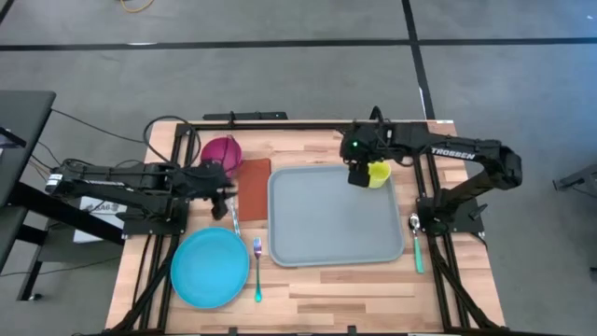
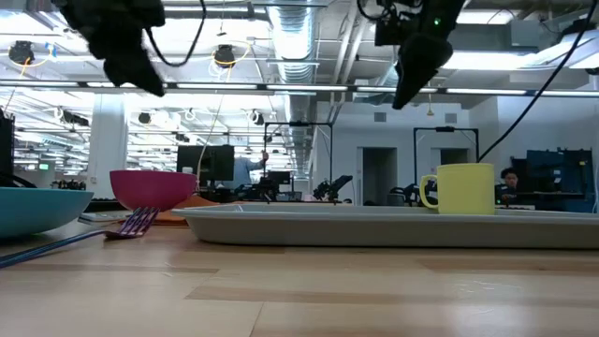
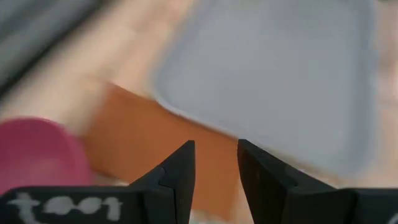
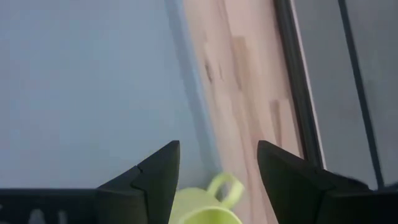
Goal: Set up tray
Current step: Put the blue plate on the gray serving tray to the bottom left of the yellow mug
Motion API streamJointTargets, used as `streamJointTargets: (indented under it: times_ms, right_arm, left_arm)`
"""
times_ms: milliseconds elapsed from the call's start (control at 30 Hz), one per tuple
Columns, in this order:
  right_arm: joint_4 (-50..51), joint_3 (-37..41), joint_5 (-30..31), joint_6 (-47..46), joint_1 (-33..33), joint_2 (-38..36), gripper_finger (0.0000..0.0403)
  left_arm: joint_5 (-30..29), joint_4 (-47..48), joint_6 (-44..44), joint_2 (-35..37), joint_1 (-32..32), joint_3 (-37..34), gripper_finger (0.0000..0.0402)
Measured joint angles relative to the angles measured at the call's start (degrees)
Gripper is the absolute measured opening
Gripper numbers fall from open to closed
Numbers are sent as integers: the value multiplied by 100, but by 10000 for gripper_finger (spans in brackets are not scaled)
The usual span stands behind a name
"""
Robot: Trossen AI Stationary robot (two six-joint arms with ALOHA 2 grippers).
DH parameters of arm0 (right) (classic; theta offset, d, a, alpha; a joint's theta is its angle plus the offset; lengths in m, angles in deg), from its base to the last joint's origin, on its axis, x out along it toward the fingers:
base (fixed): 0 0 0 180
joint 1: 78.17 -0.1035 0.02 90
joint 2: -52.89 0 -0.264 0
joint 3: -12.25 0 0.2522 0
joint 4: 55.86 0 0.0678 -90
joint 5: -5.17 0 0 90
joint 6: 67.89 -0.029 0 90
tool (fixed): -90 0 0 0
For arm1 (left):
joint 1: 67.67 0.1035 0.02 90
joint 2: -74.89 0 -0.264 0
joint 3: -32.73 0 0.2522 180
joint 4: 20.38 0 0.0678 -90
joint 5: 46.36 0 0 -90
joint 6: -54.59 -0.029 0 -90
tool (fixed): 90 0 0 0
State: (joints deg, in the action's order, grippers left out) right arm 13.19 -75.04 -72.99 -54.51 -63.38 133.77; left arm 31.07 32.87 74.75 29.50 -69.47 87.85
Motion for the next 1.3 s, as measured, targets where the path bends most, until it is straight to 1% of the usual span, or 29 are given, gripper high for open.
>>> streamJointTargets:
  times_ms: [100,167,200,267,333,467,533,600,700,800,933,1167,1233,1300]
  right_arm:
    - [-166,0,1,2,-252,0,209]
    - [-251,-1,1,4,-394,0,209]
    - [-295,-1,1,4,-457,0,209]
    - [-388,1,1,8,-574,0,209]
    - [-496,0,1,9,-673,0,209]
    - [-552,0,4,9,-801,0,209]
    - [-551,1,5,8,-832,0,209]
    - [-556,1,5,9,-844,0,209]
    - [-570,1,5,9,-841,0,209]
    - [-584,1,5,6,-840,0,209]
    - [-597,1,5,-2,-840,0,209]
    - [-635,1,6,1,-840,0,209]
    - [-639,1,6,0,-840,0,209]
    - [-647,1,5,-4,-840,0,209]
  left_arm:
    - [955,560,-273,-33,-72,0,108]
    - [1261,894,-280,-124,-196,0,108]
    - [1305,1061,-279,-164,-277,0,108]
    - [1292,1270,-310,-308,-433,0,108]
    - [1102,1265,-323,-466,-589,-92,108]
    - [1024,1035,-294,-861,-821,-419,108]
    - [994,897,-115,-1119,-905,-535,108]
    - [967,797,-15,-1368,-977,-591,108]
    - [863,768,-176,-1745,-1066,-597,108]
    - [955,679,-378,-2058,-1074,-597,108]
    - [1110,685,-374,-2447,-1074,-597,108]
    - [1211,643,-446,-3032,-1074,-599,106]
    - [1233,603,-513,-3194,-1072,-597,97]
    - [1314,606,-546,-3318,-1074,-588,74]
